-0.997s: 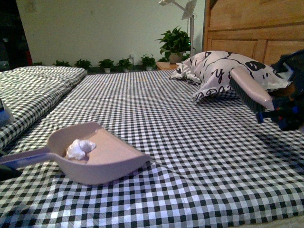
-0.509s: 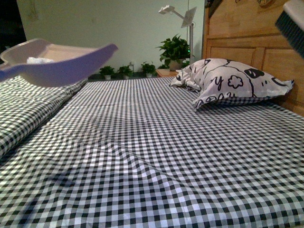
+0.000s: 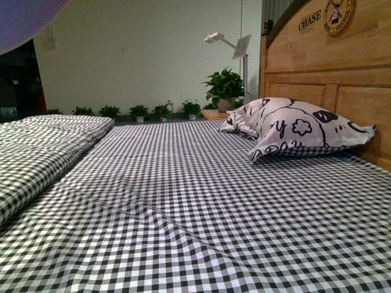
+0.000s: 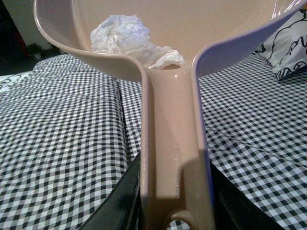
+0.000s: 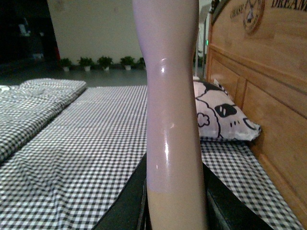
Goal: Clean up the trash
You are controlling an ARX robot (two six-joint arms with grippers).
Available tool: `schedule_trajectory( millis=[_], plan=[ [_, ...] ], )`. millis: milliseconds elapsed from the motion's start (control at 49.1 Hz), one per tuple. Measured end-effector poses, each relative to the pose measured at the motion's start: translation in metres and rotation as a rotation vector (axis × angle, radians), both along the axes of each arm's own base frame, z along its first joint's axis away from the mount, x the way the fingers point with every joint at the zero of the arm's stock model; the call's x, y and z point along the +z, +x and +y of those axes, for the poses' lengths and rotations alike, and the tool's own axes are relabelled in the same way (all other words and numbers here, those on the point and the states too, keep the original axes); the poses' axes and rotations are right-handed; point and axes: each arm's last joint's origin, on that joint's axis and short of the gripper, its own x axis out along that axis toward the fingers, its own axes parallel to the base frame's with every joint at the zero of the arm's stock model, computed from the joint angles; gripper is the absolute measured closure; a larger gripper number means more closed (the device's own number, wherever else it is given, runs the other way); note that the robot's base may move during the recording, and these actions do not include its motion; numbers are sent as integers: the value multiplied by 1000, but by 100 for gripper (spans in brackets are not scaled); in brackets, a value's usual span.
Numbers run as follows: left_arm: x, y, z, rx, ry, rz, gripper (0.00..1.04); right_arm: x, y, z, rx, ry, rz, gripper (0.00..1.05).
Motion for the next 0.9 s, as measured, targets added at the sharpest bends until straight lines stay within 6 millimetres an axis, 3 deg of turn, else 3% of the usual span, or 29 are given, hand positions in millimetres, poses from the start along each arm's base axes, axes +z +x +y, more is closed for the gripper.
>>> schedule_trajectory(
  millis=[122, 285, 895],
  plan=[
    [2, -23, -4, -27, -4, -14, 77, 3, -23, -2, 21, 10, -28, 84],
    [-1, -35, -5, -48, -13, -4, 77, 0, -37, -3, 36, 19, -33, 84],
    [-3, -40, -4, -52, -14, -2, 77, -4, -36, -5, 28, 45, 3, 84]
  ],
)
